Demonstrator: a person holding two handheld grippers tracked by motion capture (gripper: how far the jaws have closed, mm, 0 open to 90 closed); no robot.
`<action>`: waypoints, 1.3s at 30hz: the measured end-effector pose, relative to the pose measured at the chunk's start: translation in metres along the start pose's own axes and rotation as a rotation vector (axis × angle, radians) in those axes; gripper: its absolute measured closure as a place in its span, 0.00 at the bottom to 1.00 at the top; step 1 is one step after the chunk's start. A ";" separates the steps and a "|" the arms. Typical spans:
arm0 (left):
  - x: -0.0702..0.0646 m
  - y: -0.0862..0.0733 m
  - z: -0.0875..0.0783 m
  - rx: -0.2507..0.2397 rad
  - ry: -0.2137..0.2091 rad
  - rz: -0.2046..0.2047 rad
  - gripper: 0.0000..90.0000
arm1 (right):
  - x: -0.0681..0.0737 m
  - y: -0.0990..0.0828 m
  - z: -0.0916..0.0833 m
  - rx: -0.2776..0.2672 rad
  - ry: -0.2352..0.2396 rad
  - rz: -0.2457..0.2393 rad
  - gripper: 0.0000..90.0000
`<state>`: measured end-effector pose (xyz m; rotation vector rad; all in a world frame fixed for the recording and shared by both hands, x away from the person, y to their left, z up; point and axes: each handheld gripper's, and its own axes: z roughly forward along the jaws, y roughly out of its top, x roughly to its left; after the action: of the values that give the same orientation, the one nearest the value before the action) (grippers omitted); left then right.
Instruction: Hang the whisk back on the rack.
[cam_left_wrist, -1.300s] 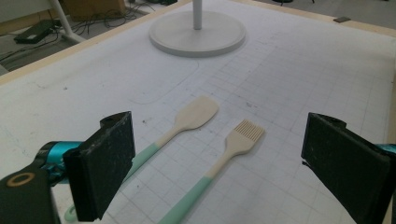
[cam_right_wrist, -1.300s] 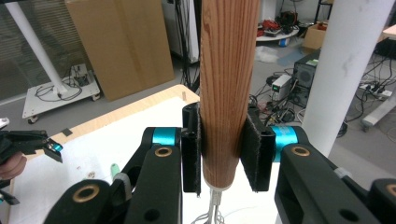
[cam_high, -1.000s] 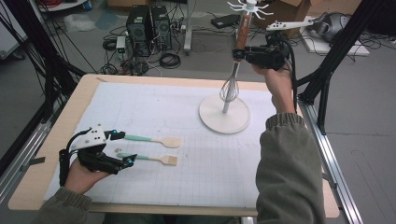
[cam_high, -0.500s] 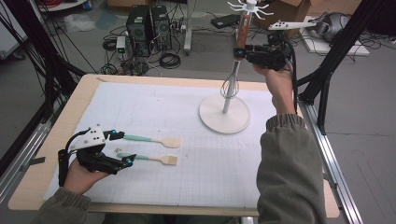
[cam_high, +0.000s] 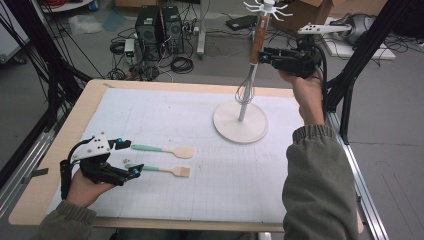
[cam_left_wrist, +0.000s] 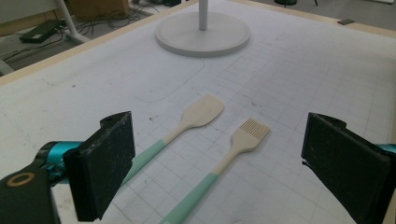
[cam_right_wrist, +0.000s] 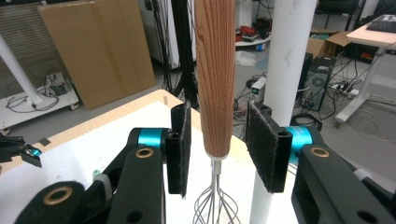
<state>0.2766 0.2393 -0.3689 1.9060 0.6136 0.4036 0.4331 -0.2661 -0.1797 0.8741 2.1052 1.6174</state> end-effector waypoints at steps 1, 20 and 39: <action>0.000 0.000 0.000 0.001 0.000 0.000 0.11 | 0.000 0.000 -0.001 -0.004 0.004 -0.002 0.68; 0.003 0.001 -0.001 -0.009 0.006 -0.010 0.11 | 0.010 0.006 -0.019 -0.030 0.030 -0.037 0.78; 0.002 0.002 0.003 -0.002 -0.003 -0.005 0.11 | 0.017 0.019 -0.028 -0.021 0.043 -0.099 0.99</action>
<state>0.2797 0.2377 -0.3683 1.9025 0.6160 0.3976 0.4085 -0.2726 -0.1520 0.7220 2.1218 1.6178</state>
